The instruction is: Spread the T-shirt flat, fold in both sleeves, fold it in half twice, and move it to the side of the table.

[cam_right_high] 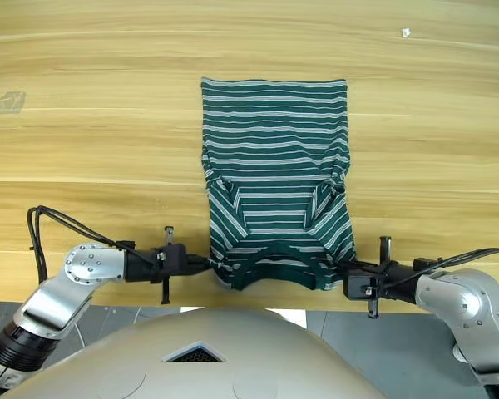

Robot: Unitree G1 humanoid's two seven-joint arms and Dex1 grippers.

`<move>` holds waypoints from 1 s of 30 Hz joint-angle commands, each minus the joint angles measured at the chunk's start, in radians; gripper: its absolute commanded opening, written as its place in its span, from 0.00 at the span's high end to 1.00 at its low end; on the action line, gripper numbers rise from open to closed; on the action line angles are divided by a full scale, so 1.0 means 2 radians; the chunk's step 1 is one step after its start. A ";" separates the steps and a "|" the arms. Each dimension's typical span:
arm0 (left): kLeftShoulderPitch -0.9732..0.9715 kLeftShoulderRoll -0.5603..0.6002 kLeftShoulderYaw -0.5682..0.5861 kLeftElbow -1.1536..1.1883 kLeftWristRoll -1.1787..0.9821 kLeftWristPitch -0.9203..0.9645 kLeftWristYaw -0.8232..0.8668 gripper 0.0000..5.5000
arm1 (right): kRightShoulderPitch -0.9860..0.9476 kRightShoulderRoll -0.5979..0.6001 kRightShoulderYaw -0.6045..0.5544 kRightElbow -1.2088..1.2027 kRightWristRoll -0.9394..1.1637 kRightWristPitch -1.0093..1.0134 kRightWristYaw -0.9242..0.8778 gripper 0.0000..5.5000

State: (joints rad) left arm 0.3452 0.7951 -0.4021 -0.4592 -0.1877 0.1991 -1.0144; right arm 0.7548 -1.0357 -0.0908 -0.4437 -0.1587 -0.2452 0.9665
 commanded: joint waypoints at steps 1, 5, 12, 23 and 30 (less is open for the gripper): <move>0.043 0.051 0.068 -0.037 -0.070 -0.014 -0.043 1.00 | 0.040 -0.015 -0.047 -0.030 0.078 -0.016 0.047 1.00; 0.011 0.027 0.132 -0.026 -0.119 0.003 -0.015 1.00 | 0.011 -0.010 -0.078 -0.035 0.136 -0.003 0.062 1.00; -0.195 -0.073 0.142 0.120 -0.103 0.101 0.103 1.00 | -0.256 -0.023 -0.025 0.044 0.147 0.052 0.062 1.00; -0.484 -0.205 0.112 0.510 0.010 0.022 0.168 1.00 | -0.715 0.157 0.202 0.482 -0.036 0.011 0.033 1.00; -0.561 -0.270 0.118 0.706 0.053 -0.065 0.192 0.93 | -0.793 0.222 0.233 0.711 -0.092 -0.045 -0.048 0.93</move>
State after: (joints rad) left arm -0.7325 0.2813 -0.1738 0.8571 -0.1114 0.1083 -0.6563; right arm -0.7907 -0.6179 0.3636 0.8870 -0.3146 -0.3083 0.9129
